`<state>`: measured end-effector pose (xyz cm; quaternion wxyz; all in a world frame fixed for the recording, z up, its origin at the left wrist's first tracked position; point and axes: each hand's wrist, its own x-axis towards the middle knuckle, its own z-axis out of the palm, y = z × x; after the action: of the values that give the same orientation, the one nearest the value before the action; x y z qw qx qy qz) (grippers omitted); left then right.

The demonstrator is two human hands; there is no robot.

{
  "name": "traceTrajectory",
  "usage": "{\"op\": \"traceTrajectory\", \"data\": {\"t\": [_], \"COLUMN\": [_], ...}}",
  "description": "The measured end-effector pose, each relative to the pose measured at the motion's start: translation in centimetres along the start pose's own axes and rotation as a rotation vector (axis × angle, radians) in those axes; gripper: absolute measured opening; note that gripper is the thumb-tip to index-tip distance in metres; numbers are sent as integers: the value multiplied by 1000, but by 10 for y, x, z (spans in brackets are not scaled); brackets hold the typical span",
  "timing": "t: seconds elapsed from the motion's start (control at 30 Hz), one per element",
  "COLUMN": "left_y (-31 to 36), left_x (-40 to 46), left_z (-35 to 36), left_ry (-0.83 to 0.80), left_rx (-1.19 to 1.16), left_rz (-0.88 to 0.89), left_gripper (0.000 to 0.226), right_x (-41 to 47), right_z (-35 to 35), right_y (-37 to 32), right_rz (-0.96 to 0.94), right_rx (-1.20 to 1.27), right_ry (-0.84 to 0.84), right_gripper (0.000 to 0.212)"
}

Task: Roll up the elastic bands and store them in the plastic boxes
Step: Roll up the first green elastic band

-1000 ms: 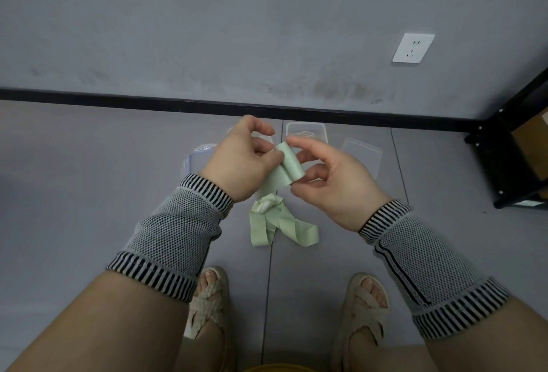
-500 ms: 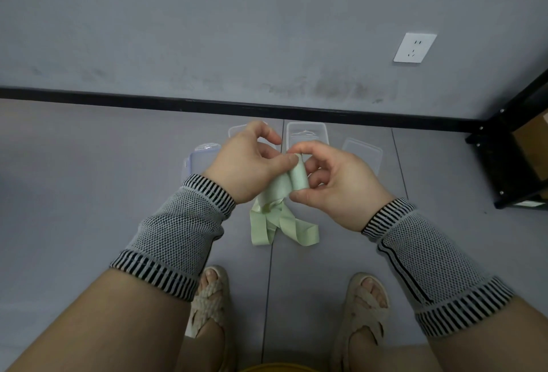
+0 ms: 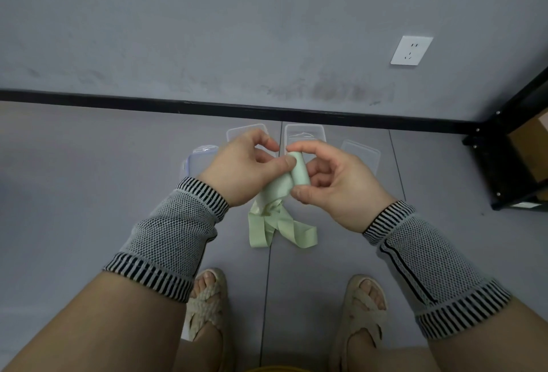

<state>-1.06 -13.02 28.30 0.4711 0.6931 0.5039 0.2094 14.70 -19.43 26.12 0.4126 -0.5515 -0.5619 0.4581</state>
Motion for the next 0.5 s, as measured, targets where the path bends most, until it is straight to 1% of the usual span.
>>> {"op": "traceTrajectory", "data": {"t": [0.1, 0.3, 0.4, 0.5], "left_y": [-2, 2, 3, 4], "left_x": [0, -1, -1, 0], "left_z": [-3, -4, 0, 7], "left_ry": [-15, 26, 47, 109], "left_rx": [31, 0, -76, -132], "left_rz": [37, 99, 90, 60], "left_gripper": [18, 21, 18, 17], "right_x": [0, 2, 3, 4], "right_z": [-2, -1, 1, 4], "right_y": [1, 1, 2, 5], "right_rz": [2, -17, -34, -57], "right_rx": [4, 15, -22, -90], "right_ry": [11, 51, 73, 99], "right_gripper": [55, 56, 58, 61]}}
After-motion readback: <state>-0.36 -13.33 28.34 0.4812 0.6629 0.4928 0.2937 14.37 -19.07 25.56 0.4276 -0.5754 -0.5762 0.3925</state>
